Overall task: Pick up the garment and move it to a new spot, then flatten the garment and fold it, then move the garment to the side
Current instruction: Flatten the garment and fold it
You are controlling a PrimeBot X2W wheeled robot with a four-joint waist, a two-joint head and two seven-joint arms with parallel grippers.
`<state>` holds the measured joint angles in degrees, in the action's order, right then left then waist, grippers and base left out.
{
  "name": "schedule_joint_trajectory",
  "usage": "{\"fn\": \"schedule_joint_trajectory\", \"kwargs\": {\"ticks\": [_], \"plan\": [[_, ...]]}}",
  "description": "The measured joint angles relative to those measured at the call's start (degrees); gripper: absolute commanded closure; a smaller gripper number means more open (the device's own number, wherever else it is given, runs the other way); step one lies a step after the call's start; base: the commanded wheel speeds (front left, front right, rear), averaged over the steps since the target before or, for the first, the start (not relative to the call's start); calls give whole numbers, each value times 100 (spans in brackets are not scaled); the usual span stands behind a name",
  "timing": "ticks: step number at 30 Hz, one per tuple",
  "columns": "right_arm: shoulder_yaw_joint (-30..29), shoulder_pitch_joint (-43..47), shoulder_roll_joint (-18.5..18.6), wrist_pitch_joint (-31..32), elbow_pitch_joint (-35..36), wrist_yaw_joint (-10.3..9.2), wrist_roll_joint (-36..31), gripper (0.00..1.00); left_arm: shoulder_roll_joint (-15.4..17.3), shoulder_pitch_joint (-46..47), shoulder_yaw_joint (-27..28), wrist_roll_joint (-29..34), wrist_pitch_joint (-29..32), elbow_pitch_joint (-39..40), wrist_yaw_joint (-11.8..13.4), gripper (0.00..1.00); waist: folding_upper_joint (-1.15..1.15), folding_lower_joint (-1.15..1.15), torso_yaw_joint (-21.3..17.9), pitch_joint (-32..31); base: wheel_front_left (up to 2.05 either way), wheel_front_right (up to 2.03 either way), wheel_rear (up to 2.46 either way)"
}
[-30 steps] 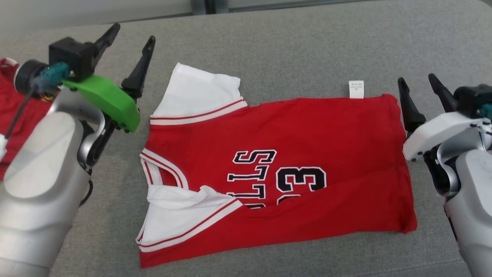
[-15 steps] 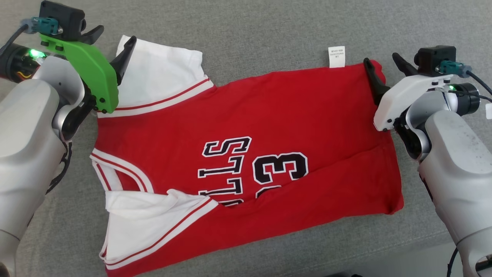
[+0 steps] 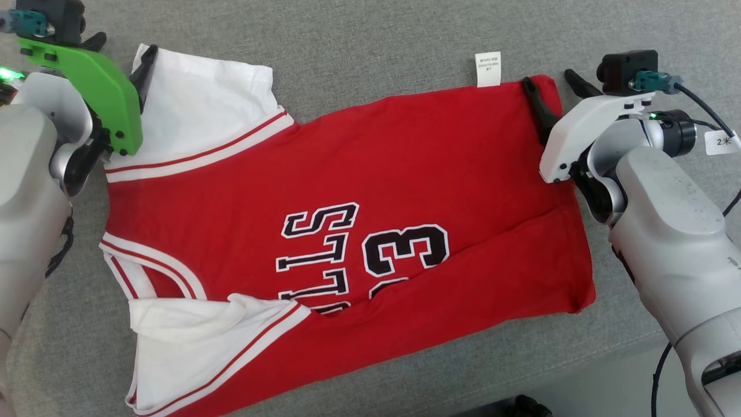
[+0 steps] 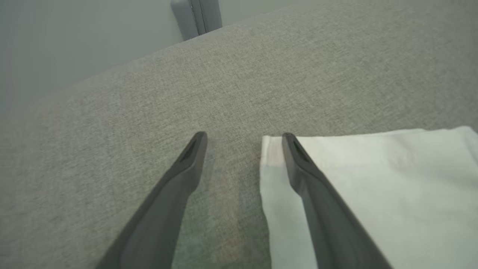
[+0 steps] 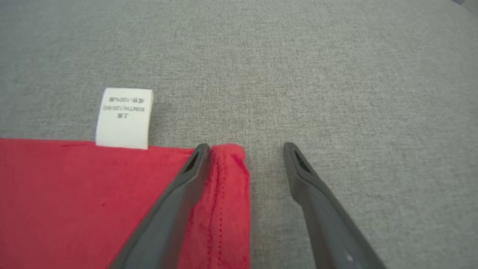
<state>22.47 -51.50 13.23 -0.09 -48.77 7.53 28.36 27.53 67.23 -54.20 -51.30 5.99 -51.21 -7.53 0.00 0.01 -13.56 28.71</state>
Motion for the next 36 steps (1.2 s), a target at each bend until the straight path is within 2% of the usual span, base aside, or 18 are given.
{"fn": "schedule_joint_trajectory", "kwargs": {"ticks": [10,11,12,13,14,19,24,30,36], "plan": [[477,-267,59,54,-103,-1,403,0,-141,142,-333,-336,1,-274,-1,0,0,-1,-15,81,0,0,0],[530,-282,62,91,-112,-1,450,39,-147,149,-364,-398,25,-300,-1,25,0,0,-20,81,0,0,0],[572,-287,63,114,-114,-2,511,63,-151,152,-398,-450,41,-312,-1,67,0,0,-24,76,0,0,0],[622,-287,64,154,-109,-2,564,84,-154,158,-423,-489,30,-327,-1,97,0,0,-28,67,0,0,0],[661,-288,69,157,-98,-1,594,100,-156,159,-443,-521,-3,-346,-1,100,0,0,-31,59,0,0,0],[837,-274,156,82,32,1,737,100,-190,152,-555,-665,-136,-390,-1,100,0,-1,-27,-38,0,0,0],[859,-270,305,-290,97,1,777,100,-221,155,-581,-876,-439,-267,-1,100,0,0,64,-152,0,0,0],[824,-165,399,-760,36,1,798,100,-237,136,-581,-1188,-970,189,-1,100,0,0,281,-342,0,0,0],[754,243,549,-1122,-43,1,935,100,-64,-350,-675,-1390,-1557,795,-1,100,0,0,494,-622,0,0,0]]}}
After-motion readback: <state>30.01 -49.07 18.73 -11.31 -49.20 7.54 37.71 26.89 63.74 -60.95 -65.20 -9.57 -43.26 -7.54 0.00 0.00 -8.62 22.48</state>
